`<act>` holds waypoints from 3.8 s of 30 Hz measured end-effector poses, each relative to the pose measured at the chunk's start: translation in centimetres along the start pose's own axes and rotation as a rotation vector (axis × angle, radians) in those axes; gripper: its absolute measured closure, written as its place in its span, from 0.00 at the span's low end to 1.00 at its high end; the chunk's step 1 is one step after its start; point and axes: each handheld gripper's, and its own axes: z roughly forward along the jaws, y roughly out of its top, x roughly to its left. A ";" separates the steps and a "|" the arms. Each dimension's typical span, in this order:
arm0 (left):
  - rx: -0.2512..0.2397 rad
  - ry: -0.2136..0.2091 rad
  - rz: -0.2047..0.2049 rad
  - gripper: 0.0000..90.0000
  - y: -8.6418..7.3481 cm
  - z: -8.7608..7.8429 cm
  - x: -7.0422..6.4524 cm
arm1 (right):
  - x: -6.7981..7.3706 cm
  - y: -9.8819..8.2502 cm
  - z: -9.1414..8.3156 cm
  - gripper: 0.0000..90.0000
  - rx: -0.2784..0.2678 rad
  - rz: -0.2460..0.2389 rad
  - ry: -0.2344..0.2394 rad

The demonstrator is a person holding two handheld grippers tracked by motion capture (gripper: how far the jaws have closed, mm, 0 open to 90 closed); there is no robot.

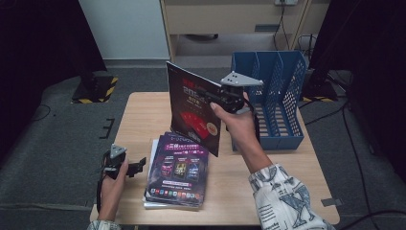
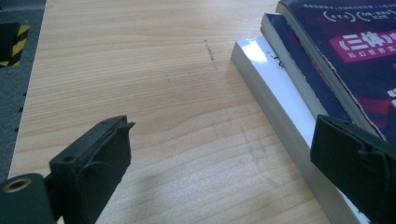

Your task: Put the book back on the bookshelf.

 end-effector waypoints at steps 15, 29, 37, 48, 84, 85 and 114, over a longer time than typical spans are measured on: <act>0.049 0.046 -0.016 0.07 -0.8 0.0 1.5 | -1.1 2.5 -2.0 0.97 -0.039 0.024 -0.060; 0.123 0.033 0.042 0.06 -1.4 1.2 0.9 | -3.1 3.9 -4.7 0.97 -0.052 0.026 -0.144; 0.122 0.039 0.050 0.03 -1.5 1.4 0.7 | -4.0 4.6 -6.9 0.96 -0.069 0.033 -0.214; 0.116 0.042 0.048 0.01 -1.6 1.4 0.4 | -5.8 4.3 -9.4 0.97 -0.062 0.036 -0.311; 0.124 0.013 0.079 0.01 -1.5 1.6 -0.5 | -8.8 2.1 -9.8 0.97 -0.012 -0.018 -0.539; 0.124 0.012 0.079 0.01 -1.5 1.6 -0.5 | -8.9 2.0 -9.4 0.97 -0.016 -0.018 -0.546; 0.126 0.001 0.088 0.00 -1.4 1.7 -0.5 | -10.8 -2.7 -4.3 0.97 -0.071 -0.051 -0.642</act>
